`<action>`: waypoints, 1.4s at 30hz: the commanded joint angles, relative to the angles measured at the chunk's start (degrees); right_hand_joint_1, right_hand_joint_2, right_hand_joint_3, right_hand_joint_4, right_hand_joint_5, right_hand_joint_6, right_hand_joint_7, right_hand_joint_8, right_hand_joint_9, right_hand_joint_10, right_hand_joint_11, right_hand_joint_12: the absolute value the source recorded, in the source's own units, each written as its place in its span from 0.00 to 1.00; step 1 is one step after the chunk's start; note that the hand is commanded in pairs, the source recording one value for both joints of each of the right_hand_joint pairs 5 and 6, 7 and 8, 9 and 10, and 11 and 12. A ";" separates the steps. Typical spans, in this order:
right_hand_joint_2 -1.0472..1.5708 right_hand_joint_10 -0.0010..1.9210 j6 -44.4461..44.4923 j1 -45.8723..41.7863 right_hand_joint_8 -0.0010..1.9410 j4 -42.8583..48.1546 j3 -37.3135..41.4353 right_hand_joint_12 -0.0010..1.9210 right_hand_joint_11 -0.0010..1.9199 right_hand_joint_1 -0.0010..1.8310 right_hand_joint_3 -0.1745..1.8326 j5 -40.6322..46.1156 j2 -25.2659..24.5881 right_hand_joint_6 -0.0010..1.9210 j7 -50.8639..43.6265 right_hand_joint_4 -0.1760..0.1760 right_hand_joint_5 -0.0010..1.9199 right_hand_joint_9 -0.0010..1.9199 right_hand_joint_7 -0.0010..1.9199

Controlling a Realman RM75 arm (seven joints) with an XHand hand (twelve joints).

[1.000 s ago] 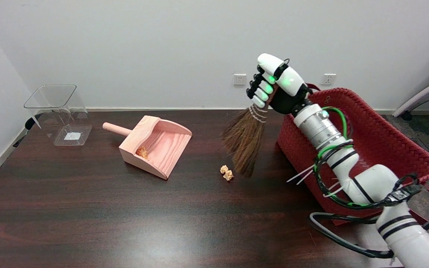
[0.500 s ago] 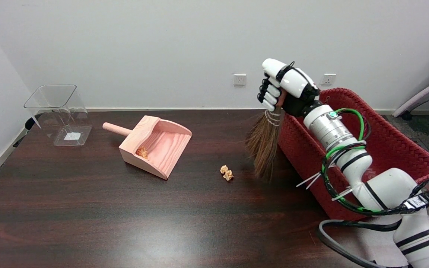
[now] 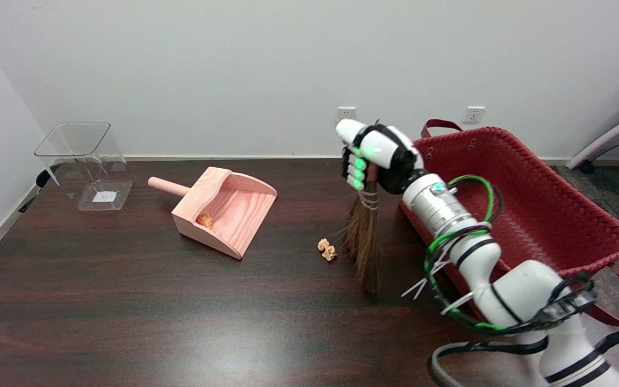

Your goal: Sweep the paper balls into the dustpan.

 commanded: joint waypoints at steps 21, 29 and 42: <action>1.00 1.00 12.35 20.55 0.99 -22.25 -14.34 1.00 1.00 0.51 0.76 -27.38 -19.36 1.00 1.05 0.50 1.00 1.00 1.00; 1.00 1.00 20.13 25.68 0.99 -30.98 -17.82 1.00 1.00 0.47 0.72 -45.44 -23.02 1.00 19.79 0.50 1.00 1.00 1.00; 1.00 1.00 41.29 35.33 0.99 -53.91 -25.22 1.00 1.00 0.46 0.64 -75.99 -30.39 1.00 62.24 0.50 1.00 1.00 1.00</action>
